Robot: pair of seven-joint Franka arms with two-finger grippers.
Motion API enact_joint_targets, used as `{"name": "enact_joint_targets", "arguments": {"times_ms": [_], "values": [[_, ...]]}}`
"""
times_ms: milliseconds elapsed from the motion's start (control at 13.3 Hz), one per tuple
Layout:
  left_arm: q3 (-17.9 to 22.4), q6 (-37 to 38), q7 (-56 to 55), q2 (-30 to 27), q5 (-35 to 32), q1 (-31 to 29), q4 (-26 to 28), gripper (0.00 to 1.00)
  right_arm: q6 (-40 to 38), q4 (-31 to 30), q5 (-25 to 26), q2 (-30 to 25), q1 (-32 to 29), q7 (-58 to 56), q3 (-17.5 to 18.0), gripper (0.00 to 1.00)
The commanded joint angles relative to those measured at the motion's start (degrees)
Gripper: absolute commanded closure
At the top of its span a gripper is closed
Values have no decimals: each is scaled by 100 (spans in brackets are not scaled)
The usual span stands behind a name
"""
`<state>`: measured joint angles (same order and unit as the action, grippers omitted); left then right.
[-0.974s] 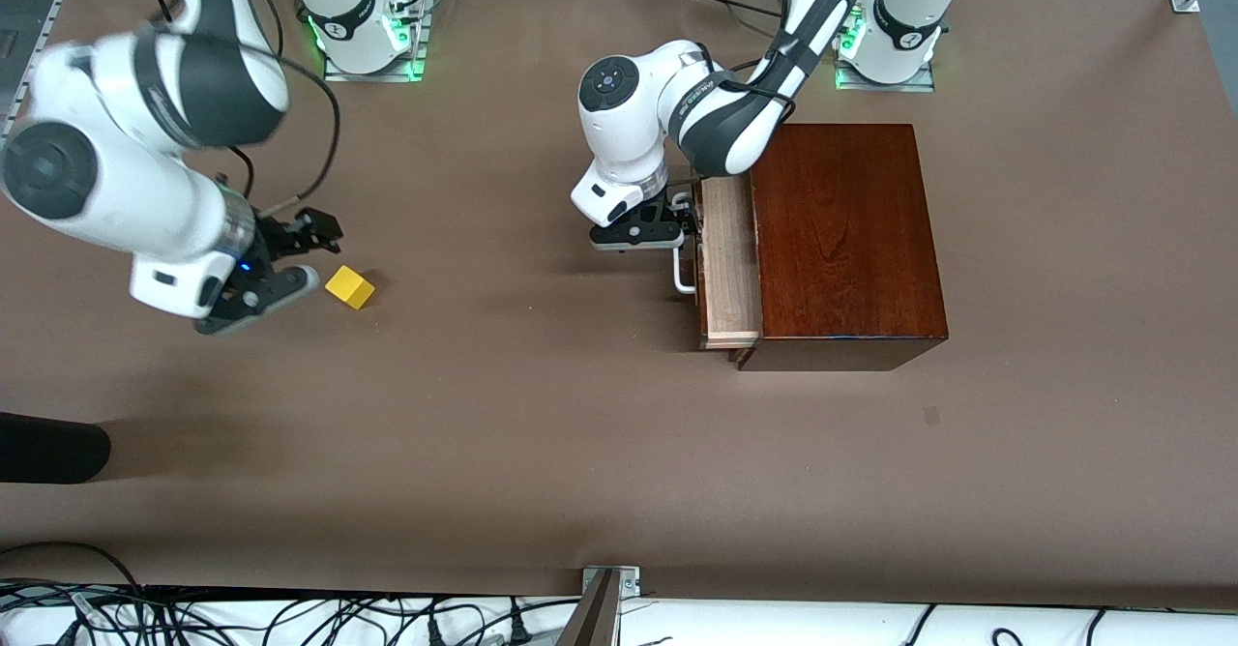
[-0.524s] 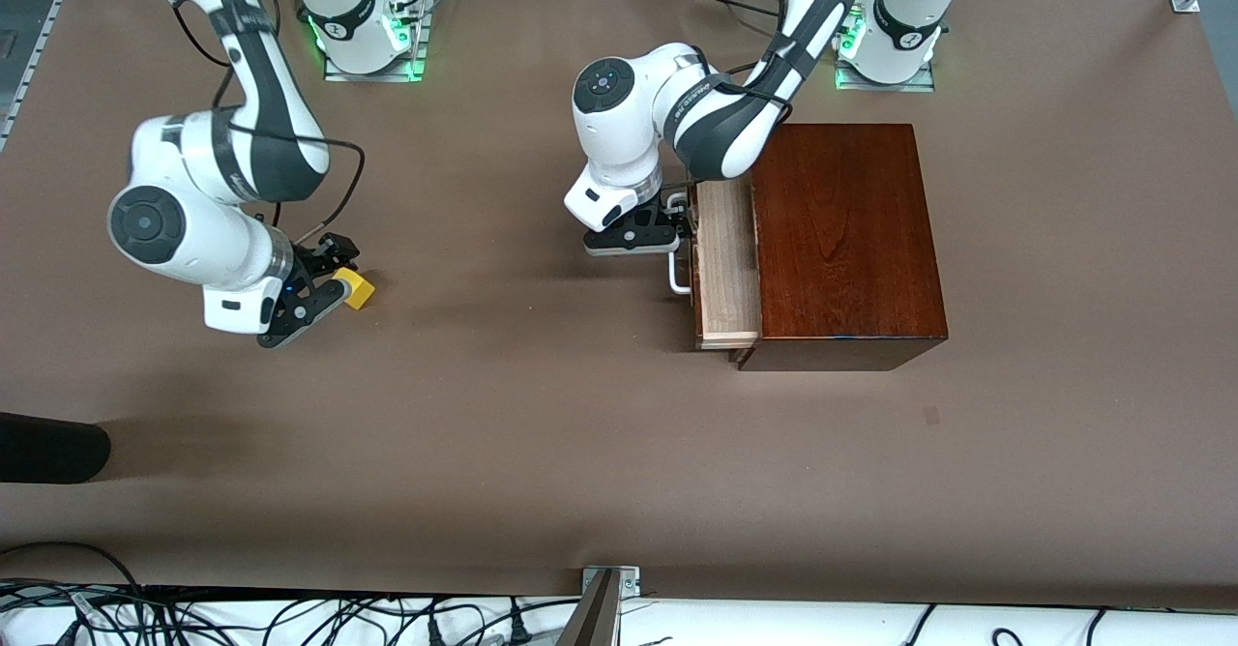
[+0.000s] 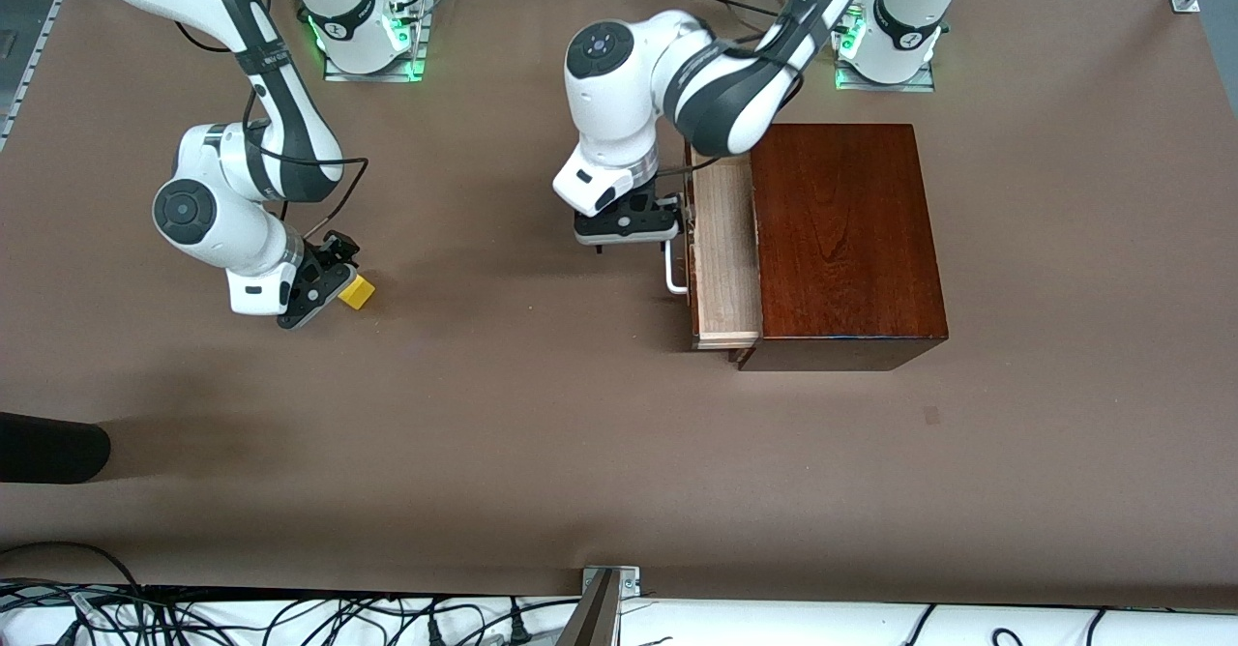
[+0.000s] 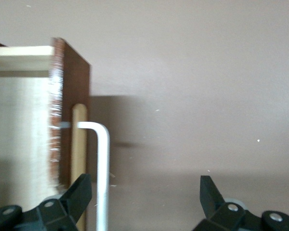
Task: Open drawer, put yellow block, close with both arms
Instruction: 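Grasp the yellow cube with the right gripper while the left gripper withdraws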
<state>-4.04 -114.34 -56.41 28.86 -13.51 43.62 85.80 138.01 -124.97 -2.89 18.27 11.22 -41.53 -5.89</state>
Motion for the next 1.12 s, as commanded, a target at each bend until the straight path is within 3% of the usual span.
{"name": "enact_joint_targets", "arguments": {"times_ms": [0, 375, 450, 674, 749, 899, 1049], "values": [[0, 612, 881, -564, 365, -405, 60, 0, 340, -273, -264, -17, -58, -320, 26, 0], [8, 1598, 2772, -1346, 655, -1425, 60, 0, 832, -273, -686, 387, -67, -883, 26, 1], [17, 1808, 3037, -1470, 700, -1592, 60, 0, 859, -264, -686, 405, -76, -910, 26, 15], [52, 2283, 3705, -1725, 709, -2163, 8, 0, 798, -133, -686, 361, -67, -1215, 52, 90], [26, 2371, 4099, -1769, 718, -2469, 7, 0, 772, -28, -677, 344, -67, -1339, 79, 100], [17, 2390, 4742, -1927, 1216, -3050, 25, 0, 292, 348, -686, 291, -58, -1305, 210, 100], [17, 2408, 5277, -2024, 1394, -3613, 86, 0, -919, 1208, -677, 308, -6, -1323, 307, 100]]}}
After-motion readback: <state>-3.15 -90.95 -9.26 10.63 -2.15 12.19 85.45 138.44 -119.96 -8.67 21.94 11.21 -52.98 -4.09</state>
